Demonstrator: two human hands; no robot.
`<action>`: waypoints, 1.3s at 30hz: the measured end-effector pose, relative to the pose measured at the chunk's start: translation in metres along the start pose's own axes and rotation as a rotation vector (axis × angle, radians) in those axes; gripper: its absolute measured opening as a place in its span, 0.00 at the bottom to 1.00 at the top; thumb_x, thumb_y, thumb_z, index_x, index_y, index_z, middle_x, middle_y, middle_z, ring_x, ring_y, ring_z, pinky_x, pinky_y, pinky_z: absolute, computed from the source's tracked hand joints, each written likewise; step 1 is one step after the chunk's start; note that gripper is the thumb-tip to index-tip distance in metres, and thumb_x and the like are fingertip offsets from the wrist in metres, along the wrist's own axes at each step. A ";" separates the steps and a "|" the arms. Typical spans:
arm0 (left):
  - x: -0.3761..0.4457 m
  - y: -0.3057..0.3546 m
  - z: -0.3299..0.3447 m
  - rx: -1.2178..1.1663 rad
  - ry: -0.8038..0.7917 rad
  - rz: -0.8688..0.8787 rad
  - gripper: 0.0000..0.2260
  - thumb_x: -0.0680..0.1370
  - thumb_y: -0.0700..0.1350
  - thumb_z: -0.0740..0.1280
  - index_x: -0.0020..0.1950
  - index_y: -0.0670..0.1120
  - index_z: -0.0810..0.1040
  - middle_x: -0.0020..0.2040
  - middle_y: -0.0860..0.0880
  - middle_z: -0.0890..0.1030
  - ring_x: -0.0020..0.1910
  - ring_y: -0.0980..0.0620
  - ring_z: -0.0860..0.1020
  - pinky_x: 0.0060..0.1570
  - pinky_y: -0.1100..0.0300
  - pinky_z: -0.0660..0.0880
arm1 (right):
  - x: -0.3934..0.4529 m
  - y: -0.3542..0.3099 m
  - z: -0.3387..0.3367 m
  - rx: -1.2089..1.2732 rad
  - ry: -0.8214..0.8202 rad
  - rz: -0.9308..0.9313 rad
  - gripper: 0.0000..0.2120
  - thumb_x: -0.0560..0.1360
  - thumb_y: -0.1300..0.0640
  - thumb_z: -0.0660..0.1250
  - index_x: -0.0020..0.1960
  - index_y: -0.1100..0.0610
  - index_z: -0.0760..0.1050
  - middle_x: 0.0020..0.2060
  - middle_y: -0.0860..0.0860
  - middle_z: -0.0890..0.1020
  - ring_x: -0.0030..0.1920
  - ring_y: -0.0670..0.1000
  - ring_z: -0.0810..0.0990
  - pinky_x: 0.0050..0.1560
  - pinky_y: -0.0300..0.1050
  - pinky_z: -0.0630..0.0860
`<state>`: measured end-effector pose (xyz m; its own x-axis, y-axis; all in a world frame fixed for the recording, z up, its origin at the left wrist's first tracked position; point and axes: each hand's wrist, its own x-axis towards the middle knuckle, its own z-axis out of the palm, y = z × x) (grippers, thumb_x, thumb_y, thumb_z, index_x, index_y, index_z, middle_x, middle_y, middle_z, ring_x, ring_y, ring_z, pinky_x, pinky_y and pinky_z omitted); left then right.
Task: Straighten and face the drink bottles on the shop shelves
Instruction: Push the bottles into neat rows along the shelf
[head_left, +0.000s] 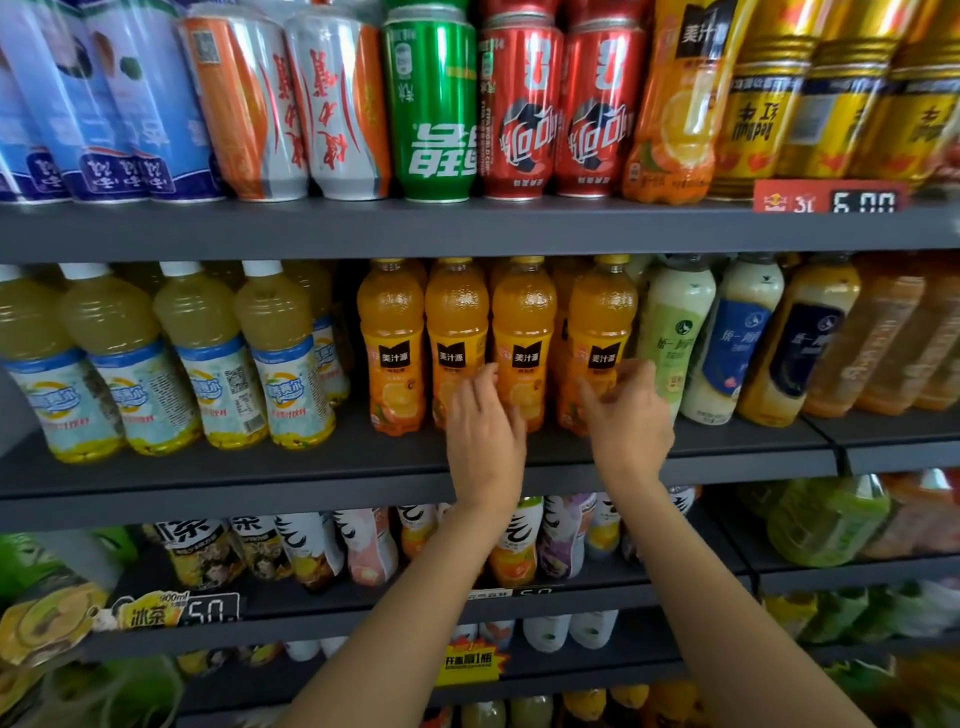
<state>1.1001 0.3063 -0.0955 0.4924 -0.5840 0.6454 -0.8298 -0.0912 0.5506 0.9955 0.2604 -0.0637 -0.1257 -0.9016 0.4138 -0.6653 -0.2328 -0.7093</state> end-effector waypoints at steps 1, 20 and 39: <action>-0.001 0.006 0.004 -0.003 -0.068 -0.027 0.25 0.75 0.44 0.69 0.69 0.40 0.66 0.63 0.41 0.72 0.64 0.44 0.70 0.63 0.51 0.70 | 0.004 0.006 -0.001 -0.030 -0.029 0.040 0.23 0.73 0.45 0.68 0.58 0.60 0.68 0.48 0.57 0.81 0.52 0.59 0.78 0.44 0.50 0.71; -0.003 0.022 0.018 -0.030 0.018 -0.157 0.25 0.73 0.37 0.69 0.68 0.40 0.66 0.65 0.40 0.68 0.66 0.43 0.67 0.63 0.51 0.68 | 0.025 0.031 -0.023 0.087 0.057 0.049 0.22 0.76 0.45 0.64 0.61 0.60 0.70 0.45 0.56 0.82 0.49 0.58 0.80 0.46 0.50 0.73; -0.012 0.086 0.079 0.046 0.000 -0.265 0.28 0.76 0.41 0.67 0.72 0.37 0.60 0.67 0.37 0.65 0.68 0.40 0.63 0.66 0.51 0.62 | 0.068 0.070 -0.032 -0.084 -0.336 -0.072 0.30 0.69 0.40 0.70 0.57 0.63 0.68 0.54 0.59 0.78 0.55 0.60 0.77 0.49 0.52 0.73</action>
<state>1.0015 0.2420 -0.0976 0.6939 -0.5348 0.4822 -0.6831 -0.2772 0.6757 0.9165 0.1942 -0.0670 0.1638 -0.9569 0.2400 -0.7233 -0.2819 -0.6303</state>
